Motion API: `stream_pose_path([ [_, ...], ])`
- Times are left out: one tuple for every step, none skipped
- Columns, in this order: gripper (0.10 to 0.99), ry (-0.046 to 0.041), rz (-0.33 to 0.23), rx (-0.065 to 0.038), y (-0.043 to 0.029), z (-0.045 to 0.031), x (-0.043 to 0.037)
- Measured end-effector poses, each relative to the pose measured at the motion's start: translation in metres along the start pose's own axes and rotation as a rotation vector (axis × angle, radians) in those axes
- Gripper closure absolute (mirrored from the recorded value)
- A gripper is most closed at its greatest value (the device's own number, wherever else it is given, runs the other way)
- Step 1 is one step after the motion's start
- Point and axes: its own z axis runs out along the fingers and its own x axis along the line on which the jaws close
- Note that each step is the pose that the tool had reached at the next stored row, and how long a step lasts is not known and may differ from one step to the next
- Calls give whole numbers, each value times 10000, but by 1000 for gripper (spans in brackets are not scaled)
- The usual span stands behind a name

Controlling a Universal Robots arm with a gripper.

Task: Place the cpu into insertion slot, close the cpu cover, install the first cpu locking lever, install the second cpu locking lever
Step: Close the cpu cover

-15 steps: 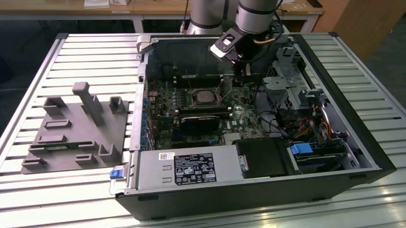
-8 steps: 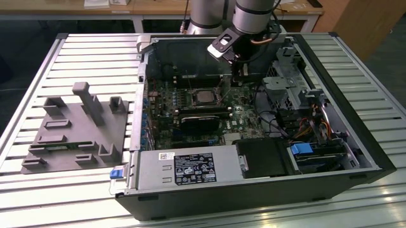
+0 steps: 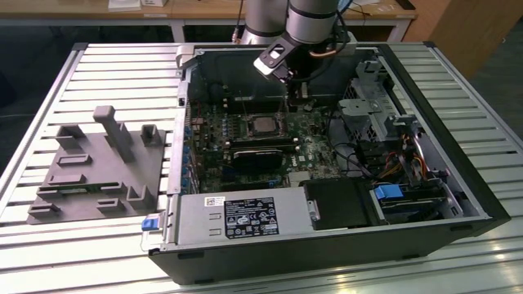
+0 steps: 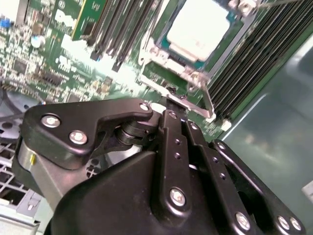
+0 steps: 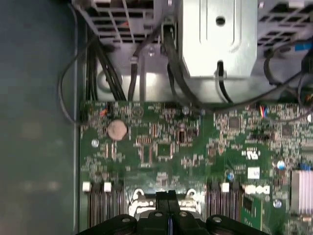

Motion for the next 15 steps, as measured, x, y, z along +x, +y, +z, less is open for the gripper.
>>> stream_pose_path([
  [984,4,-1,-6,-26,1,0],
  [984,8,-1,-12,-50,1,0],
  [984,12,0,-17,-74,2,-1],
  [984,14,-1,-21,-97,2,-1],
  [984,16,-2,-24,-117,2,-1],
  [984,18,-3,-26,-133,2,-1],
  [984,20,-3,-28,-145,2,-1],
  [984,22,-3,-29,-153,2,-1],
  [984,23,-3,-30,-159,2,-1],
  [984,24,-4,-31,-165,3,-1],
  [984,25,-5,-34,-172,3,-1],
  [984,28,-7,-53,-180,3,-2],
  [984,34,-10,-99,-193,4,-2],
  [984,44,-14,-163,-208,6,-2],
  [984,57,-17,-229,-222,9,-2],
])
